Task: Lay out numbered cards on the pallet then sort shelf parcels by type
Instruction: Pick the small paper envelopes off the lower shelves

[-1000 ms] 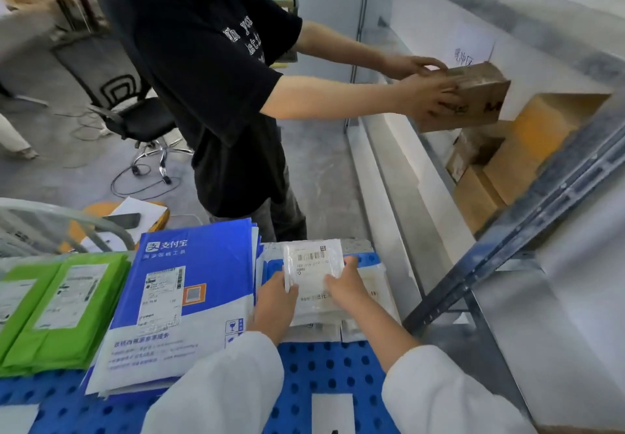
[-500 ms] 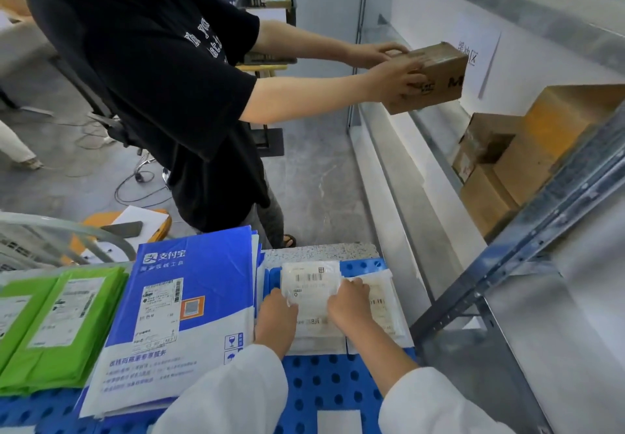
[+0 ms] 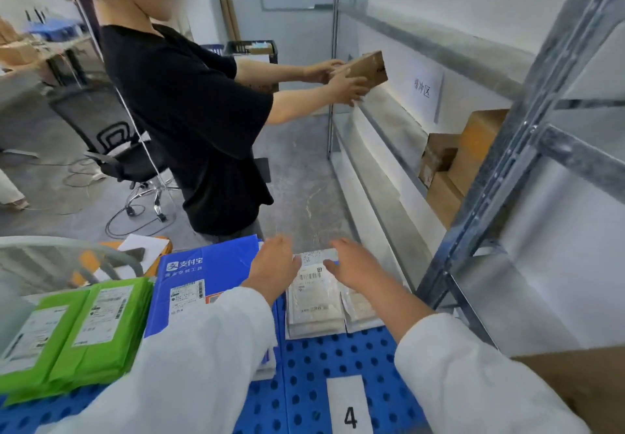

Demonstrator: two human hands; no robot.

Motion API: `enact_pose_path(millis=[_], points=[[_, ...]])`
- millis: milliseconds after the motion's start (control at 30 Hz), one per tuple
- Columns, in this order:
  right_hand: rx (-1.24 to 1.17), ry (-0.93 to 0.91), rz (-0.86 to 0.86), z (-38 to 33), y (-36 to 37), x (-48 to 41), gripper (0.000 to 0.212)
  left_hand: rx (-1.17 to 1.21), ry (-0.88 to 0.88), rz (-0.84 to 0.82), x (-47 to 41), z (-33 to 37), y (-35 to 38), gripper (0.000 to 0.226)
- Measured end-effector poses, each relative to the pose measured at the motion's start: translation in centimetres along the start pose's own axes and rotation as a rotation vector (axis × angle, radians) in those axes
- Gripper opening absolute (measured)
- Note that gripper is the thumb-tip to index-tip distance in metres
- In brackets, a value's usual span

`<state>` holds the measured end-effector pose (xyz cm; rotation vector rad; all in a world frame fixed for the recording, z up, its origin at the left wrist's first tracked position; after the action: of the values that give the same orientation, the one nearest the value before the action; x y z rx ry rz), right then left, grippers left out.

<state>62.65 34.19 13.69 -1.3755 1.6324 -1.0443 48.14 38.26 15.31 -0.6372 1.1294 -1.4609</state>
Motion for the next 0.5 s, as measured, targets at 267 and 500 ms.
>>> enact_pose_path(millis=[267, 500], points=[[0.116, 0.025, 0.196, -4.9, -9.6, 7.1, 0.053, -0.009, 0.242, 0.196, 3.6, 4.1, -13.2, 0.042], [0.230, 0.108, 0.285, -9.9, -12.3, 16.0, 0.049, -0.004, 0.474, 0.131, 9.9, 4.3, -17.9, 0.053]])
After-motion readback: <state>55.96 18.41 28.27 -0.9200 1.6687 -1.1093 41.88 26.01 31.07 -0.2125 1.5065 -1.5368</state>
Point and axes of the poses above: each hand's wrist, its own x-axis away from the middle knuckle, its own y-axis out of the palm, z = x × y, the point moved 10 cm from there along -x, towards the middle knuckle, and after that the axes turned 11 degrees about z, right-handed, at the moved point
